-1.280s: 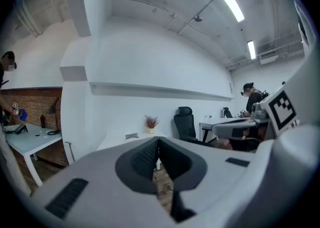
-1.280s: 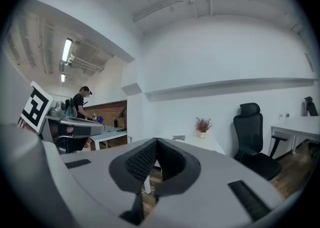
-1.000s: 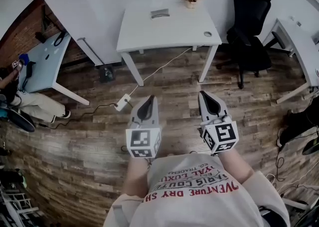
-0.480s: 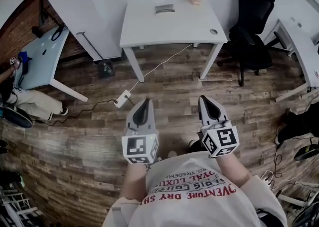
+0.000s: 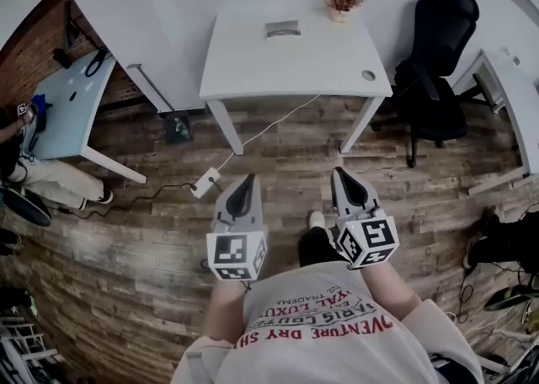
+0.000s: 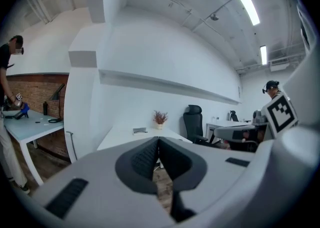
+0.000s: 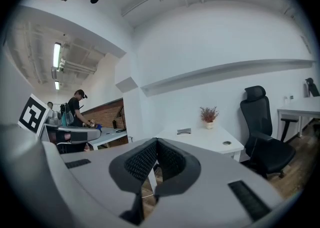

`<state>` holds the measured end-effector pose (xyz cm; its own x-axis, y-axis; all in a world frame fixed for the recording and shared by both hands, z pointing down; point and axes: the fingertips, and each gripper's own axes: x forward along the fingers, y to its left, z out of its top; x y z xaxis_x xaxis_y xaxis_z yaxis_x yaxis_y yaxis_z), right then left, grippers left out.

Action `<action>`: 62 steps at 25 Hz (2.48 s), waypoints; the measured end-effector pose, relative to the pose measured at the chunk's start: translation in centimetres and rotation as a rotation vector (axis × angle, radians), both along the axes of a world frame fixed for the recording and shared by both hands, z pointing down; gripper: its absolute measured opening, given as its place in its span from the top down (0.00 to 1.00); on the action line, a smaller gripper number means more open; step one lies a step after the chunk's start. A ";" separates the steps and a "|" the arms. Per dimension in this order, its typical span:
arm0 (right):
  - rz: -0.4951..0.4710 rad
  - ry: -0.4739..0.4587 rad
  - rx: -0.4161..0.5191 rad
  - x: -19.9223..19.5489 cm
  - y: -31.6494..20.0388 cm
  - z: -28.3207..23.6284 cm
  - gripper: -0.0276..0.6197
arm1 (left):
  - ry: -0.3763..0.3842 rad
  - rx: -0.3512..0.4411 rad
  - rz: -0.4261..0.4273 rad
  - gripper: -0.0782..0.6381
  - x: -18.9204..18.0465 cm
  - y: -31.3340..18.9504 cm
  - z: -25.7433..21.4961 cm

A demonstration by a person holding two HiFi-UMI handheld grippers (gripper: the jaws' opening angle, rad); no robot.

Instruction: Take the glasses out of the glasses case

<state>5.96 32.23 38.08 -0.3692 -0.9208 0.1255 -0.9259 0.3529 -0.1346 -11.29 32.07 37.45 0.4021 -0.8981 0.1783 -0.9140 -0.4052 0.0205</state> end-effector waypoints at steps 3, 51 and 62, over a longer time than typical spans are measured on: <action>-0.023 -0.007 -0.004 1.1 -4.9 -0.7 0.94 | -0.044 0.030 -0.030 0.88 0.9 -4.5 -1.3; -0.014 0.035 -0.213 2.7 -62.5 3.7 0.94 | -0.013 -0.143 0.087 0.88 3.4 -62.5 3.1; -0.193 0.190 -0.296 -0.1 -68.8 7.6 0.94 | 0.008 -0.276 0.044 0.88 3.1 -65.6 7.5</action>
<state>5.82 -36.54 45.65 -0.4764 -0.7508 0.4575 -0.8646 0.4945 -0.0888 -8.21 -33.56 44.90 0.4423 -0.7976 0.4101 -0.8949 -0.4228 0.1428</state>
